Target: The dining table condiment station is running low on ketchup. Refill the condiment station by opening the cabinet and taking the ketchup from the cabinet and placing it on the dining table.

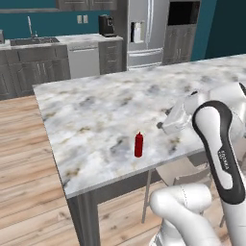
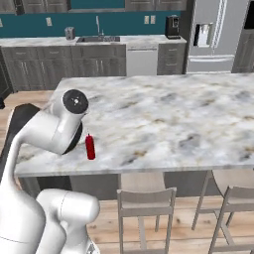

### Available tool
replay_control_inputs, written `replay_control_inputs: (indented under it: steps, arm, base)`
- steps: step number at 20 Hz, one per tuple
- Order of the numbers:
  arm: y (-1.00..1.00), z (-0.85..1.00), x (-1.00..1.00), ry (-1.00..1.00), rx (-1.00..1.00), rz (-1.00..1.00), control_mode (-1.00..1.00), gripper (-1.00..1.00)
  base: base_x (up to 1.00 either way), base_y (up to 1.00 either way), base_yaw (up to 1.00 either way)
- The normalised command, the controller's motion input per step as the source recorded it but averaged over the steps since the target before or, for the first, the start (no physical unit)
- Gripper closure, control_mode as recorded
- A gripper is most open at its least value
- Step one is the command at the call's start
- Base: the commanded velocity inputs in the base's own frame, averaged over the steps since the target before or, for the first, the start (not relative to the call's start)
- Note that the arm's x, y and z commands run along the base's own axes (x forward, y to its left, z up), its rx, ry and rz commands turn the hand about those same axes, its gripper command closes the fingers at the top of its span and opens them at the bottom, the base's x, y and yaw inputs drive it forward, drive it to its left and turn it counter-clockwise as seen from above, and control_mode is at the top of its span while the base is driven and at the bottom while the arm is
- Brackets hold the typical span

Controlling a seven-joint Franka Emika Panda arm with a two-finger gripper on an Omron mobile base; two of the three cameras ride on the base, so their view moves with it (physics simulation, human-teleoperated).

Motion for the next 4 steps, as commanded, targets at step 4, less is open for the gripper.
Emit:
replay_control_inputs:
  steps: [4]
  arm:
    - [-0.29, 0.19, -1.0, 0.13, 0.0, -0.19, -1.0, -1.0]
  base:
    - [0.0, 0.0, 0.0]
